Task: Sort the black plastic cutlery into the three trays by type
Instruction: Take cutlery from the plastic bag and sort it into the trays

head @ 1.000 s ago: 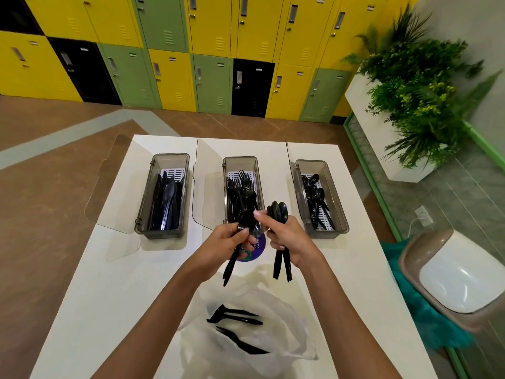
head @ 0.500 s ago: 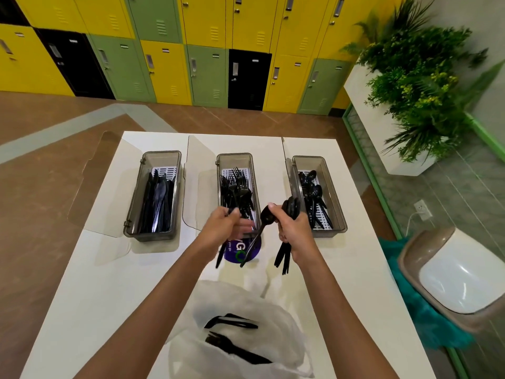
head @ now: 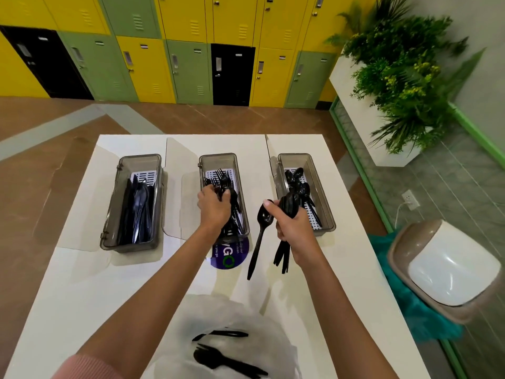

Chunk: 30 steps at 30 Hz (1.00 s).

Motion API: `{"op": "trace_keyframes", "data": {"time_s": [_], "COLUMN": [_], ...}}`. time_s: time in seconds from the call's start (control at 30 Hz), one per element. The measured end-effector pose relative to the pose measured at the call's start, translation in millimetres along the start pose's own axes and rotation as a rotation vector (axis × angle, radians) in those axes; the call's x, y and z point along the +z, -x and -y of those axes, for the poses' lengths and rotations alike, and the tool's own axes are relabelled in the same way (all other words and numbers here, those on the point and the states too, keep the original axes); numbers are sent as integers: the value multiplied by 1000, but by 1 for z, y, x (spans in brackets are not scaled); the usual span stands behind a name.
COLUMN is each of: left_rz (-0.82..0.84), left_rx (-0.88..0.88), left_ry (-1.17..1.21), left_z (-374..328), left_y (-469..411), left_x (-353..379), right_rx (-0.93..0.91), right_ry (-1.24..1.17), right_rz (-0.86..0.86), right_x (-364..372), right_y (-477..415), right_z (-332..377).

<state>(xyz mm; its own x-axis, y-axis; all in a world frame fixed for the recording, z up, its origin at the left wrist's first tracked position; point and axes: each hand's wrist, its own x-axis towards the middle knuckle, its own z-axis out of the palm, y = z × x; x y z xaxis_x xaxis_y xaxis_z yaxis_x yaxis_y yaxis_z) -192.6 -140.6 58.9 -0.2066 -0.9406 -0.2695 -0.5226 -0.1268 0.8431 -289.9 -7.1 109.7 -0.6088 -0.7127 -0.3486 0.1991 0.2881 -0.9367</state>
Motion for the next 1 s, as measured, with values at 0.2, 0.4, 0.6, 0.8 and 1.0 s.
{"op": "trace_keyframes", "data": {"time_s": [0.2,0.4,0.6,0.8,1.0], "left_rz": [800,1093,1074,971,891], "left_rx": [-29,57,67,73,76], "left_ry": [319,170,99,212,388], "left_z": [-11,-3,-9,-3,-4], "left_y": [72,96,110,120,118], "left_x": [-10,-14,-4,10,17], "right_rx": [31,137,186,175,42], "right_ry": [-104,-79,65,167,-75], "right_rz": [-105,-42,47,95,-49], "right_x": [-4,-4,-1,-13,-32], "right_y": [-2,4,11,10,10], "right_z": [6,2,-1,-5,-12]}}
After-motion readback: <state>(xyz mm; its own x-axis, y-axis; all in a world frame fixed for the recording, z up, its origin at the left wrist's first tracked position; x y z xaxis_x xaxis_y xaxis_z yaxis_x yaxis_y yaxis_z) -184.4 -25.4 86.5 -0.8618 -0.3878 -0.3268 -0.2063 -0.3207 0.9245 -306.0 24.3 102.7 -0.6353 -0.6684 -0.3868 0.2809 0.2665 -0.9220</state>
